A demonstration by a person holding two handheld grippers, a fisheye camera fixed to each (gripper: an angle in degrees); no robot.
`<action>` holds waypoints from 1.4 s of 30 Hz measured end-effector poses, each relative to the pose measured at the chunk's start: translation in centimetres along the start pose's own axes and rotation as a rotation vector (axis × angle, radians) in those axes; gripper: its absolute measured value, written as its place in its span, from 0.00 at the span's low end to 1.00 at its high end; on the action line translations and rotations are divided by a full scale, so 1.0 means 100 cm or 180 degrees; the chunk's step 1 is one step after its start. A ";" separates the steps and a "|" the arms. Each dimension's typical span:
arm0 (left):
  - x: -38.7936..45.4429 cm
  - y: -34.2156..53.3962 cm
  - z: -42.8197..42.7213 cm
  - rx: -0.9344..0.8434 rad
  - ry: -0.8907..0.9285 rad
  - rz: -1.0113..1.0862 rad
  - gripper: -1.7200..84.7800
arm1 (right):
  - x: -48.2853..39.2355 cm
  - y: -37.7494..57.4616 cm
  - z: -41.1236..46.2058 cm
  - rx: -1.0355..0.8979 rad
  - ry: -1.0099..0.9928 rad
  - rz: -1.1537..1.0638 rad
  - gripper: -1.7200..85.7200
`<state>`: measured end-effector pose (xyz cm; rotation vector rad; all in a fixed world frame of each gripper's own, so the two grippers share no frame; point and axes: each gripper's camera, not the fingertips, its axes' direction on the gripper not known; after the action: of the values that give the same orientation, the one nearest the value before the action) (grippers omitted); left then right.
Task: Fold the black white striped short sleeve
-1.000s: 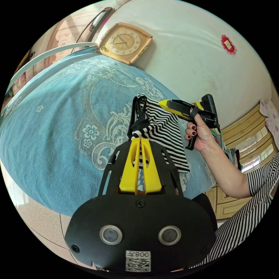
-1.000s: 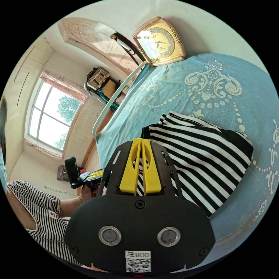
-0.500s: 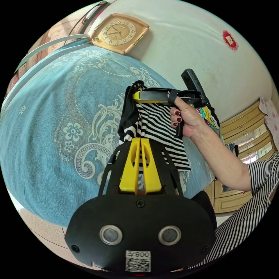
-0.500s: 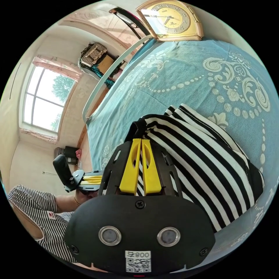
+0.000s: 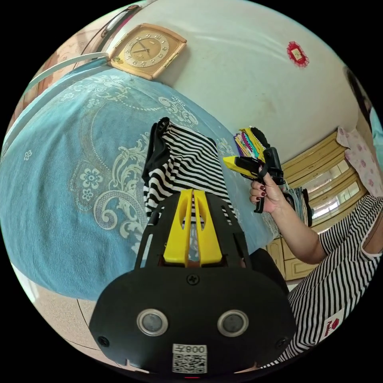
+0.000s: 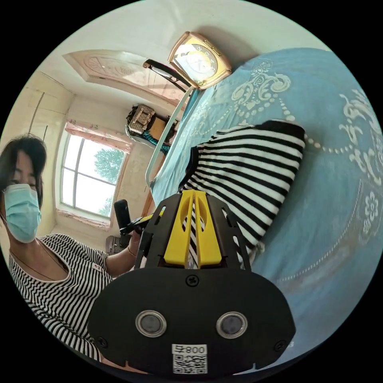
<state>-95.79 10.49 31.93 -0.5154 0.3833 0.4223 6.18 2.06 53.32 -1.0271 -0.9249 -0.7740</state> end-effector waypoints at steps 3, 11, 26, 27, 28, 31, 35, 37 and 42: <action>0.046 0.003 0.026 -0.0415 0.0176 0.0479 0.08 | 0.030 0.075 -0.027 0.0006 0.0005 0.0408 0.03; 0.158 0.011 0.103 -0.1094 -0.0386 0.1785 0.10 | 0.103 0.182 -0.042 0.0082 -0.0408 0.1209 0.08; 0.191 0.037 0.113 -0.1063 -0.0850 0.2022 0.03 | 0.137 0.210 -0.019 0.0055 -0.0890 0.1117 0.11; 0.191 0.038 0.112 -0.1063 -0.0852 0.2045 0.03 | 0.138 0.211 -0.017 0.0065 -0.0934 0.1124 0.11; 0.189 0.039 0.111 -0.1076 -0.0864 0.2058 0.03 | 0.139 0.212 -0.016 0.0076 -0.0954 0.1134 0.11; 0.182 0.042 0.109 -0.1092 -0.0855 0.2054 0.03 | 0.145 0.214 -0.010 0.0071 -0.1051 0.1162 0.11; 0.168 0.044 0.102 -0.1065 -0.0825 0.2007 0.04 | 0.151 0.220 -0.005 0.0054 -0.1090 0.1162 0.08; 0.153 0.043 0.095 -0.1060 -0.0767 0.1876 0.04 | 0.154 0.224 -0.004 0.0019 -0.1089 0.1185 0.07; 0.093 0.042 0.057 -0.0862 -0.0320 0.1082 0.05 | 0.158 0.237 -0.012 0.0080 -0.1238 0.1202 0.05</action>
<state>-88.56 19.56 30.66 -0.6920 0.3183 0.8330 33.65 7.16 58.88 -1.3091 -1.0232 -0.2487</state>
